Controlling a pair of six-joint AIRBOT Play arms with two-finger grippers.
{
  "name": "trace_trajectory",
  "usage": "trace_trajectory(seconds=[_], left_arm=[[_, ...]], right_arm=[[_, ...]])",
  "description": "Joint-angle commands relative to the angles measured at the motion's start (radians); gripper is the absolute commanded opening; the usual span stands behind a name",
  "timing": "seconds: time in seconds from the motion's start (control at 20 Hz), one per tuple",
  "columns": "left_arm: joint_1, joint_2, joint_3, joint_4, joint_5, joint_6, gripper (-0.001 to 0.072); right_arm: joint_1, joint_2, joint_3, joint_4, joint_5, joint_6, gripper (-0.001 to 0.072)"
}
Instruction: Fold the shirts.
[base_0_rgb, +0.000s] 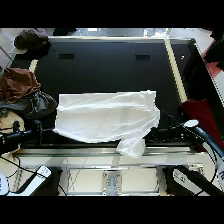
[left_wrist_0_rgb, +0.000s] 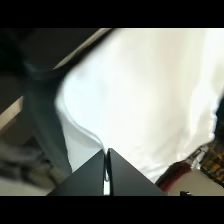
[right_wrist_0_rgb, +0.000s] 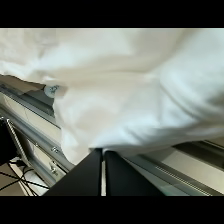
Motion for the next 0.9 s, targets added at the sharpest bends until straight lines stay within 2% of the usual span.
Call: trace_trajectory(seconds=[0.0, 0.1, 0.2, 0.3, 0.35, 0.55, 0.7, 0.85], left_arm=[[0.001, 0.092, 0.074, -0.177, -0.023, 0.164, 0.0009], [0.0, 0.167, 0.14, -0.177, -0.017, 0.175, 0.0008], [-0.026, 0.224, 0.218, -0.156, -0.013, 0.175, 0.0005], [-0.132, 0.237, 0.302, -0.032, -0.003, 0.166, 0.0005], [-0.209, 0.231, 0.338, 0.06, 0.029, 0.134, 0.0005], [-0.554, 0.132, 0.436, 0.494, 0.294, -0.099, 0.0005], [-0.665, -0.068, 0.557, 0.808, 0.325, -0.302, 0.0006], [-0.689, -0.281, 0.707, 0.848, 0.326, -0.315, 0.0007]], right_arm=[[0.0, 0.151, 0.079, -0.11, 0.052, 0.074, 0.0014], [0.0, 0.257, 0.163, -0.201, 0.053, 0.155, 0.0014], [0.001, 0.315, 0.251, -0.236, 0.029, 0.182, 0.0012], [0.012, 0.302, 0.331, -0.225, -0.049, 0.183, 0.0011], [0.035, 0.275, 0.37, -0.226, -0.096, 0.183, 0.001], [0.143, 0.08, 0.52, -0.261, -0.226, 0.183, 0.0011], [0.157, -0.117, 0.666, -0.283, -0.268, 0.183, 0.0011], [0.157, -0.309, 0.813, -0.288, -0.272, 0.183, 0.0011]])
